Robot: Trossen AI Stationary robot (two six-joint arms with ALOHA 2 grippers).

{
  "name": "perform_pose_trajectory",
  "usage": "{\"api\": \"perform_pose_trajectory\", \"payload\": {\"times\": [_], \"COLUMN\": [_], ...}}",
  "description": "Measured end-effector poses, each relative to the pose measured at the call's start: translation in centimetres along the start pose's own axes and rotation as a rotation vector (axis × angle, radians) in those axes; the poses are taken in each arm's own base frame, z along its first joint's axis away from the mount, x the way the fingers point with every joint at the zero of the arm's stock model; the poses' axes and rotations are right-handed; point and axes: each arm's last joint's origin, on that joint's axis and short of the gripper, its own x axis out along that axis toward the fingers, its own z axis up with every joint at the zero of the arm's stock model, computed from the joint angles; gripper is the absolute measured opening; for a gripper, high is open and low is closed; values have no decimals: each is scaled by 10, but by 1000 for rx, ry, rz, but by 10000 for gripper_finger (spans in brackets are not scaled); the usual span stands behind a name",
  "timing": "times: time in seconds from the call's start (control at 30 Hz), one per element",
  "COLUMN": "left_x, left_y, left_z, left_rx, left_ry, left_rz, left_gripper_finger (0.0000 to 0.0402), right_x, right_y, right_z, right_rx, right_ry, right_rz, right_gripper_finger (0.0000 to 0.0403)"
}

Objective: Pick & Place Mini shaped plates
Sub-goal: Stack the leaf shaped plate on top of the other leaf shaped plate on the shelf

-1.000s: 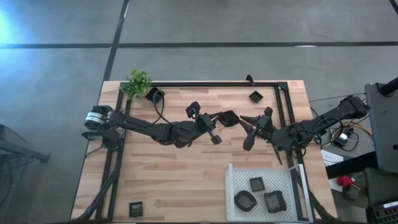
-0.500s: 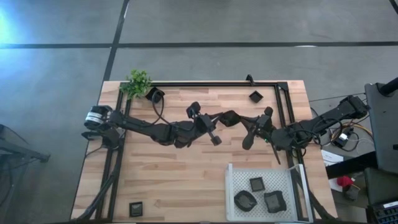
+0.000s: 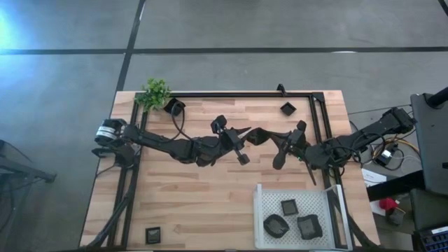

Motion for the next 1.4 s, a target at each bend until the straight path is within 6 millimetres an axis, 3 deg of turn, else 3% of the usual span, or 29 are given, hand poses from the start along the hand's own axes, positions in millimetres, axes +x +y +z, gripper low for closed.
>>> {"api": "perform_pose_trajectory", "payload": {"times": [0.3,0.9,1.07,1.4], "left_x": [-4,-44,-58,-75], "left_y": [-2,-18,-15,0], "left_z": [2,25,39,50], "left_rx": [-10,-33,-48,22], "left_ry": [0,-18,-37,14], "left_rz": [2,36,48,29], "left_gripper_finger": [88,90,90,90], "right_x": [0,-3,-16,-40], "right_y": [0,-5,-13,-23], "right_z": [0,0,7,2], "right_rx": [-2,-19,44,66], "right_ry": [-1,29,201,825], "right_rz": [-4,34,226,543], "right_gripper_finger": [8,8,8,8]}}
